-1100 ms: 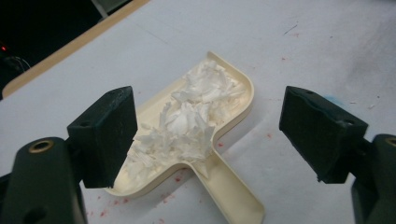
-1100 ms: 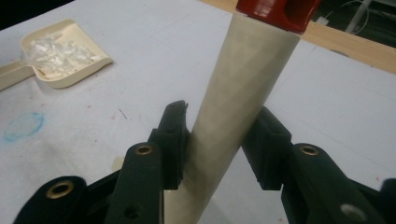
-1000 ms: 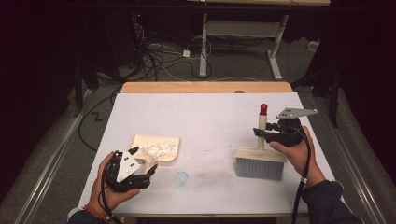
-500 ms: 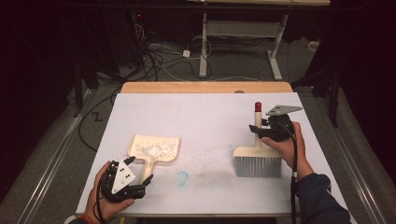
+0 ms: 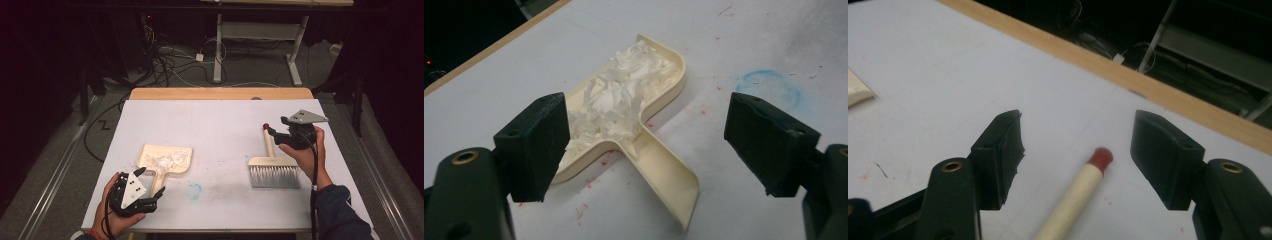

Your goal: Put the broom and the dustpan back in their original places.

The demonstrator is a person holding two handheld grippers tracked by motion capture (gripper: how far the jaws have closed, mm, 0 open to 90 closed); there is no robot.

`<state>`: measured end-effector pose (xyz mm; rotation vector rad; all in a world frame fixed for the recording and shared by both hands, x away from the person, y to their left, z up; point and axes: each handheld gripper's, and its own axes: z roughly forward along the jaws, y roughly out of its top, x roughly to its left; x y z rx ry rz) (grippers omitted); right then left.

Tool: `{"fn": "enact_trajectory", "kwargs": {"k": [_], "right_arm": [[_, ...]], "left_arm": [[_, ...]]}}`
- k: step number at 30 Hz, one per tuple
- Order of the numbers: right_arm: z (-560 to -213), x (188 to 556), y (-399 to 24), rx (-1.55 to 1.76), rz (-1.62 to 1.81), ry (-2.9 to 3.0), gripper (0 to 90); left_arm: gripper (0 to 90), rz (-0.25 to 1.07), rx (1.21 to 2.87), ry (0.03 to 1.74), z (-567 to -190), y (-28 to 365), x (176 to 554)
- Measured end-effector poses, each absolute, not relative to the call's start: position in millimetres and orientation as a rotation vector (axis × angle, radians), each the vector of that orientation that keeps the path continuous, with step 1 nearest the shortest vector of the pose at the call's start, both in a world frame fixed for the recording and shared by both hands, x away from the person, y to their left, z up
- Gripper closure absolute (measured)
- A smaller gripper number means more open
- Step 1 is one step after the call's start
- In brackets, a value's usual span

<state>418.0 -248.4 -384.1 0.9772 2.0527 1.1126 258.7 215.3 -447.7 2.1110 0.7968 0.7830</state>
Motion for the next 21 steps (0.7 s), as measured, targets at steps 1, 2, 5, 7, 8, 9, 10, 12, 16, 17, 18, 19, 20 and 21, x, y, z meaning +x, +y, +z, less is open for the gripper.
{"fn": "enact_trajectory", "kwargs": {"k": [1,2,5,7,8,9,10,12,16,17,18,19,20,21], "right_arm": [[-382.2,415.8,-248.3,0.97,1.127,2.039,36.6],[-380.4,413.5,-248.0,0.963,1.144,2.029,35.1],[-376.9,407.3,-246.9,0.938,1.166,2.021,32.3],[-375.0,402.9,-246.4,0.932,1.171,2.001,28.1],[-373.8,400.7,-246.1,0.926,1.159,1.993,27.1],[-372.4,398.6,-245.9,0.924,1.153,1.984,25.4],[-371.3,396.4,-246.3,0.925,1.16,1.976,23.9],[-369.0,391.8,-246.6,0.913,1.164,1.976,23.5],[-364.9,382.8,-244.8,0.88,1.175,1.965,22.1],[-364.4,380.6,-244.0,0.87,1.179,1.96,22.1],[-364.0,378.3,-243.2,0.857,1.183,1.963,22.2],[-363.7,376.3,-242.3,0.847,1.177,1.968,22.0],[-363.5,374.1,-241.3,0.841,1.178,1.971,21.9],[-363.4,371.6,-240.5,0.833,1.18,1.972,21.9]], "left_arm": [[17.2,0.787,2.115,0.797,-448.6,215.1,259.3],[17.2,0.795,2.12,0.797,-449.5,214.6,259.7],[17.2,0.786,2.136,0.801,-452.0,213.4,261.6],[17.1,0.775,2.148,0.809,-453.5,212.0,261.5],[16.6,0.775,2.152,0.806,-453.8,211.5,261.7],[16.1,0.783,2.152,0.808,-453.7,211.0,261.6],[16.1,0.781,2.149,0.808,-453.2,211.3,261.5],[16.1,0.785,2.146,0.809,-452.7,212.1,261.3],[16.1,0.808,2.142,0.801,-452.0,212.8,261.0],[16.1,0.804,2.14,0.8,-451.9,212.8,260.9],[16.1,0.806,2.139,0.802,-451.9,212.7,260.9],[16.1,0.811,2.139,0.804,-451.9,212.5,261.1],[16.1,0.807,2.139,0.804,-451.8,212.6,261.2],[16.1,0.808,2.14,0.805,-451.9,212.5,261.2]]}}
